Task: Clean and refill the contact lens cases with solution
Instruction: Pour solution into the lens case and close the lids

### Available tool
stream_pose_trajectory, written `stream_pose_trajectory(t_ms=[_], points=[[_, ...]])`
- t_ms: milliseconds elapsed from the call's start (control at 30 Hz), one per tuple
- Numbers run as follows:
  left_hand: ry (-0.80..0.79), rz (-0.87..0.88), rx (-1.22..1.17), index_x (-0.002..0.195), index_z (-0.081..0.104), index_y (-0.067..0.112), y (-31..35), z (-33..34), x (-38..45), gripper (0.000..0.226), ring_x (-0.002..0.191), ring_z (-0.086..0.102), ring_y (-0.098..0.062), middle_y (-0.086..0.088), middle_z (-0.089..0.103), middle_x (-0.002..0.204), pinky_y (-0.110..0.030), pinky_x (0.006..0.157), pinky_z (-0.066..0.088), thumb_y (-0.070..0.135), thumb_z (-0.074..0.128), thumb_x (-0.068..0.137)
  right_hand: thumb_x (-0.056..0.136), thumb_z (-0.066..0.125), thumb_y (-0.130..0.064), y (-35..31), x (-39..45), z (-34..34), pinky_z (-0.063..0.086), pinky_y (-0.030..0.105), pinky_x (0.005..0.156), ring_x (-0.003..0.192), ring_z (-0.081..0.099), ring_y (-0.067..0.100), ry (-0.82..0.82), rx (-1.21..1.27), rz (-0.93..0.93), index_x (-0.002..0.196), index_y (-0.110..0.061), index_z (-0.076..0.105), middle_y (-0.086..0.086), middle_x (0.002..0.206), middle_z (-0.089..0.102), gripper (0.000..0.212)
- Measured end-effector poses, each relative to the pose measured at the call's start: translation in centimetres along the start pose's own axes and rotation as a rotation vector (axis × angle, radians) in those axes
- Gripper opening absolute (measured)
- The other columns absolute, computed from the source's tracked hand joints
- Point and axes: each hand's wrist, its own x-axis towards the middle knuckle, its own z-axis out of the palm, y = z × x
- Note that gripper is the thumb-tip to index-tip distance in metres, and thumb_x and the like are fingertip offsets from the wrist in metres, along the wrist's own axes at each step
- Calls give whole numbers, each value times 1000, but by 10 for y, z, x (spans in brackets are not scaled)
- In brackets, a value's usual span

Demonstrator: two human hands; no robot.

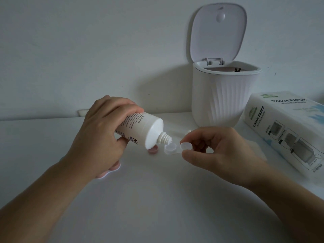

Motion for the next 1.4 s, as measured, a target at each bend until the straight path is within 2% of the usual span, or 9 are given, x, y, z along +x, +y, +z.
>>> stream_pose_trajectory(t_ms=[100, 233, 400, 567, 933, 1100, 1400], points=[[-8, 8, 0, 120, 64, 20, 0, 0, 0, 80, 118, 49, -25, 5, 60, 125, -21, 114, 24, -18, 78, 52, 78, 81, -21, 0, 0, 0, 47, 11, 57, 55, 56, 0, 3, -9, -3, 81, -25, 76, -14, 63, 65, 7], [2, 9, 0, 120, 64, 20, 1, 0, 1, 80, 119, 48, -23, 5, 60, 124, -35, 116, 30, -19, 78, 51, 77, 82, -23, 2, 0, 0, 47, 10, 57, 55, 56, -1, 10, -9, -10, 82, -26, 77, -15, 63, 65, 8], [14, 8, 1, 119, 66, 19, 2, 1, 1, 75, 120, 47, -21, 4, 61, 123, -32, 117, 28, -20, 78, 55, 77, 81, -25, 3, 0, 1, 46, 9, 56, 54, 55, -2, 13, -29, -16, 81, -27, 76, -14, 64, 66, 6], [13, 9, 6, 117, 67, 17, 2, 0, 1, 75, 118, 48, -24, 3, 62, 122, -22, 115, 23, -20, 77, 53, 78, 81, -24, 3, 0, 0, 47, 13, 57, 55, 56, 0, 1, -11, -15, 81, -26, 77, -12, 64, 67, 6], [19, 2, 2, 118, 68, 13, 4, 0, 1, 71, 119, 49, -27, 0, 63, 123, -34, 110, 34, -20, 77, 56, 77, 81, -28, 4, 0, 0, 49, 14, 57, 56, 58, -1, 7, -28, -3, 84, -28, 77, -13, 66, 67, 8], [28, 15, 5, 116, 69, 12, 3, 0, 1, 70, 117, 49, -26, -1, 63, 122, -24, 109, 30, -21, 77, 55, 77, 80, -28, 4, 0, 0, 50, 15, 58, 57, 58, -1, 5, -16, -6, 85, -26, 77, -12, 66, 67, 9], [38, 21, -19, 115, 67, 15, 2, 1, 1, 71, 117, 50, -26, 1, 63, 121, -31, 106, 35, -21, 76, 55, 76, 80, -29, 4, 1, 1, 50, 16, 58, 57, 57, 0, 13, -16, 7, 84, -26, 77, -11, 66, 68, 9]])
